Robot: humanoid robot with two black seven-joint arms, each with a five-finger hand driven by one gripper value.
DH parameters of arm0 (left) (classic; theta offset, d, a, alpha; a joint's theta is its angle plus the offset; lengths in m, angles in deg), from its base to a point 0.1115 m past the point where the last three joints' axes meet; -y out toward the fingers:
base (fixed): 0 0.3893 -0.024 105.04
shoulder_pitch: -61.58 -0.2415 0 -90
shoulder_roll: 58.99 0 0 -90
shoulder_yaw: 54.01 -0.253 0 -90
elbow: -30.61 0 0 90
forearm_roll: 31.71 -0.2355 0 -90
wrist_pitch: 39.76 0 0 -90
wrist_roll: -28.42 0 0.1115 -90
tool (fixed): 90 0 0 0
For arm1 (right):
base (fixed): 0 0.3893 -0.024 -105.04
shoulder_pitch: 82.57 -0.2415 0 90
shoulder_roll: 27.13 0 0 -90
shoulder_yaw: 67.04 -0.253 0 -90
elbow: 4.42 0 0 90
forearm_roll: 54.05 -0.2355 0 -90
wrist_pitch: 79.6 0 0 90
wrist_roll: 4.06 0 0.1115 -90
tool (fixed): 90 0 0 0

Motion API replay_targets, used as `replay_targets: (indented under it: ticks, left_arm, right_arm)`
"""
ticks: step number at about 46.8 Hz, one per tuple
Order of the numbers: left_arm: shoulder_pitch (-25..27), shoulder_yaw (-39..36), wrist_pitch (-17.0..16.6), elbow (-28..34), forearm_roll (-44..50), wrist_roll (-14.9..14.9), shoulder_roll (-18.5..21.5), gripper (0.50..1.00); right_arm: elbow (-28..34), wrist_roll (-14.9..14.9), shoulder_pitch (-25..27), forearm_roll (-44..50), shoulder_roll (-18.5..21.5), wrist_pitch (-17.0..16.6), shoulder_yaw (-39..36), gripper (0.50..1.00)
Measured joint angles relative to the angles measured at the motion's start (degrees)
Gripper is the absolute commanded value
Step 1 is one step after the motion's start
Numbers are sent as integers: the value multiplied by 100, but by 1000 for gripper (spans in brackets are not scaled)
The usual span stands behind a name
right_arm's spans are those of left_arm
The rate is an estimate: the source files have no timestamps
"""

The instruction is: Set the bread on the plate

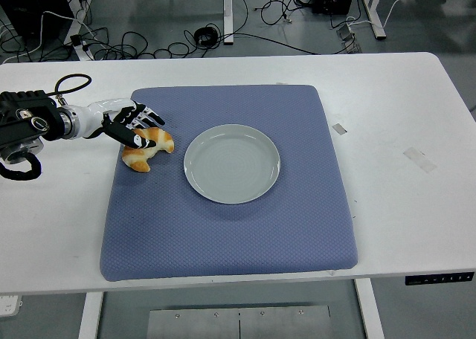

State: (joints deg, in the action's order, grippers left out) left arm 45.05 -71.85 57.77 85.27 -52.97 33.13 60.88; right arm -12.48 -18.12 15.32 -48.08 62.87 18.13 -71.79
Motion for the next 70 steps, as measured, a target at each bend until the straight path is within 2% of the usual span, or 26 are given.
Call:
replay_targets:
  ticks: [3, 10, 16, 34, 46, 70]
  left_arm:
    - [7, 4, 2, 0, 5, 6, 0, 725]
    - [7, 8, 2, 0, 8, 11, 7, 648]
    - [7, 5, 10, 1, 8, 11, 9, 624]
    - [-5, 0, 26, 9, 9, 10, 15, 607]
    - [11, 15, 69, 10, 18, 20, 44, 563]
    - [176, 167, 104, 10, 105, 6, 56, 560]
  right_arm:
    - [0, 0, 1, 0, 0, 0, 0, 1000]
    - [2, 0, 1, 0, 0, 1, 0, 1000]
    - [2, 0, 2, 0, 0, 1, 0, 1000]
    - [2, 0, 2, 0, 0, 2, 0, 1000]
    - [1, 1, 2, 0, 0, 2, 0, 1000]
    - [1, 0, 2, 0, 0, 3, 0, 1000]
